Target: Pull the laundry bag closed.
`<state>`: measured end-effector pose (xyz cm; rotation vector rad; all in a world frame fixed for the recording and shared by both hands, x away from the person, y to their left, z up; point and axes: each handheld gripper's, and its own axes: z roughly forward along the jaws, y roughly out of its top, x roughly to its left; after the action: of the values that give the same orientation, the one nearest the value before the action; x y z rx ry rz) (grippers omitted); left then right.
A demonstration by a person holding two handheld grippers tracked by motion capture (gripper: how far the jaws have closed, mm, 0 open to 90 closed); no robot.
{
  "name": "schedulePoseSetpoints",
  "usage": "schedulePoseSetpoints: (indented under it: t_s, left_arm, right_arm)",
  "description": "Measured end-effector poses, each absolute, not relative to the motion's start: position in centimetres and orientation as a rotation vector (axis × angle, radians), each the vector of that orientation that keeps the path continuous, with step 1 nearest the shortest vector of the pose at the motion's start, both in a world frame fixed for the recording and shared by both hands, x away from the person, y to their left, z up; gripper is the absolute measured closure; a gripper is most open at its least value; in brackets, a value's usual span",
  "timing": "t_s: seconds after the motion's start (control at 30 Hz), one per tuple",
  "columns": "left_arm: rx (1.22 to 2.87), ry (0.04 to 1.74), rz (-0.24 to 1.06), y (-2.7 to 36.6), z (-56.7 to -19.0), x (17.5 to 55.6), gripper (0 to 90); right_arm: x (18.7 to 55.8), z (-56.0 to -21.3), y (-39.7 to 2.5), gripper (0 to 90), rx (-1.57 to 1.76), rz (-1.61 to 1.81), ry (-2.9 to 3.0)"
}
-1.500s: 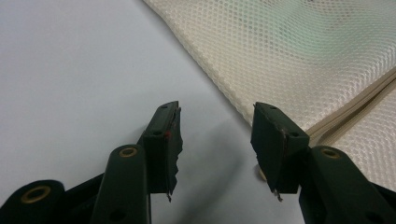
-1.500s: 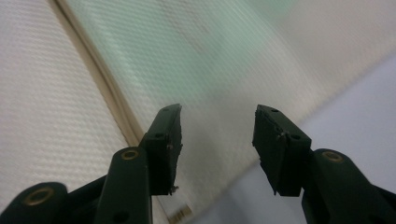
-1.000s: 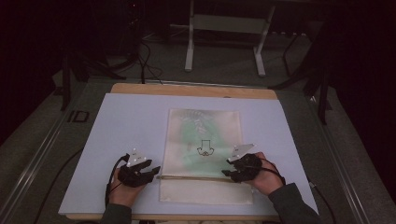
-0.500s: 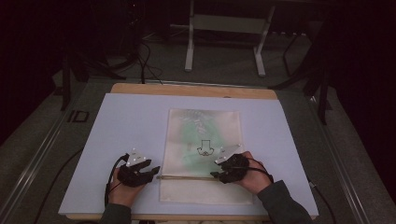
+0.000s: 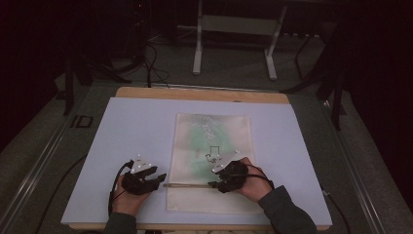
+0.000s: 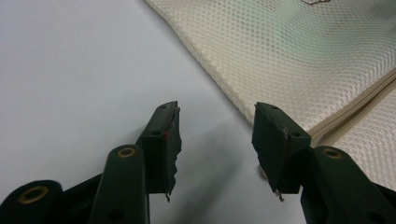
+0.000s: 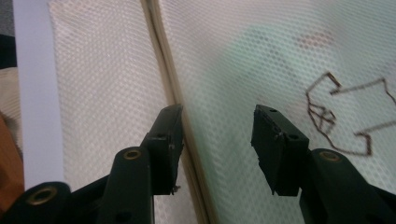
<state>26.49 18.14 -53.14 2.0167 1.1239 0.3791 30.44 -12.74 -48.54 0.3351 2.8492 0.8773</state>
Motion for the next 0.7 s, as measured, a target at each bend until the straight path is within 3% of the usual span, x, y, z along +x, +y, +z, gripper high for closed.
schedulePoseSetpoints:
  t_s: [0.7]
  left_arm:
    - [2.013,1.119,0.381,18.5,-53.0,26.4,51.0]
  right_arm:
    - [30.7,-48.9,-9.3,55.9,0.256,0.943,2.911]
